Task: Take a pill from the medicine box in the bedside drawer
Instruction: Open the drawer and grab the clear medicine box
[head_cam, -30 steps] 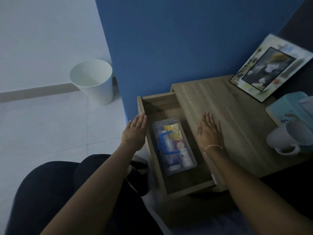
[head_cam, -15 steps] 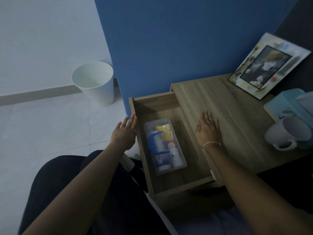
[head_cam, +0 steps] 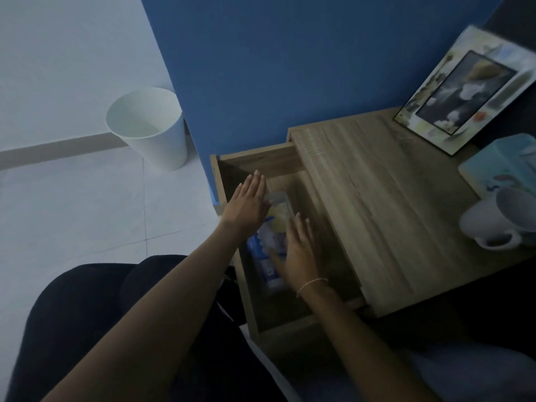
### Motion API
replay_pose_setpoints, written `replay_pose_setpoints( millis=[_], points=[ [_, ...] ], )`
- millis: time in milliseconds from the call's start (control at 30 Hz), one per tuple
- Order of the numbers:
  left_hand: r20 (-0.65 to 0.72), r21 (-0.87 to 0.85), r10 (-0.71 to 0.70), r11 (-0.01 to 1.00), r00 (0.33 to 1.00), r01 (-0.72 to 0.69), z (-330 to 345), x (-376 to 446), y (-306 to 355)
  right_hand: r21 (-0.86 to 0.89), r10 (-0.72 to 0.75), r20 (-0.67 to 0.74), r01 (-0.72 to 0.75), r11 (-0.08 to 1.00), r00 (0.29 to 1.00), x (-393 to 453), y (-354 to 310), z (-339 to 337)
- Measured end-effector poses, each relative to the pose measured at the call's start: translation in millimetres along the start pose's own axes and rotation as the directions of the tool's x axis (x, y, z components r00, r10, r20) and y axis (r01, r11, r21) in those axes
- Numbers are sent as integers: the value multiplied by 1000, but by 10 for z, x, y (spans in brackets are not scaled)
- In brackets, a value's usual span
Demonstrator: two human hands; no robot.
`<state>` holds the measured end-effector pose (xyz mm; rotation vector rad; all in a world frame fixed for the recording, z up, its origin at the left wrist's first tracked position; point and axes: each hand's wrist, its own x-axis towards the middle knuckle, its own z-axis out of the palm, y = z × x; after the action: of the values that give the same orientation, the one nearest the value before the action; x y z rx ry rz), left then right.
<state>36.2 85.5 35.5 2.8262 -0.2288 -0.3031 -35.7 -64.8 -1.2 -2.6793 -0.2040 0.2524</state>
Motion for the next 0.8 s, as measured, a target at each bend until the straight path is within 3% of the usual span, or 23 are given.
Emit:
replay_pose_setpoints(
  millis=[233,533,800],
  points=[
    [117,-137,-78,986,990,94,235,324,-105,-87,110,79,-103,991,991,-144,-62,244],
    [187,-300,-92,943,978,146,229,421,-145,-14,148,83,-147,989,986,-98,-84,230],
    [-15,-281,-129,952,991,120,-354,321,48,-19,93,32,-92,996,995,-13,-240,-186]
  ],
)
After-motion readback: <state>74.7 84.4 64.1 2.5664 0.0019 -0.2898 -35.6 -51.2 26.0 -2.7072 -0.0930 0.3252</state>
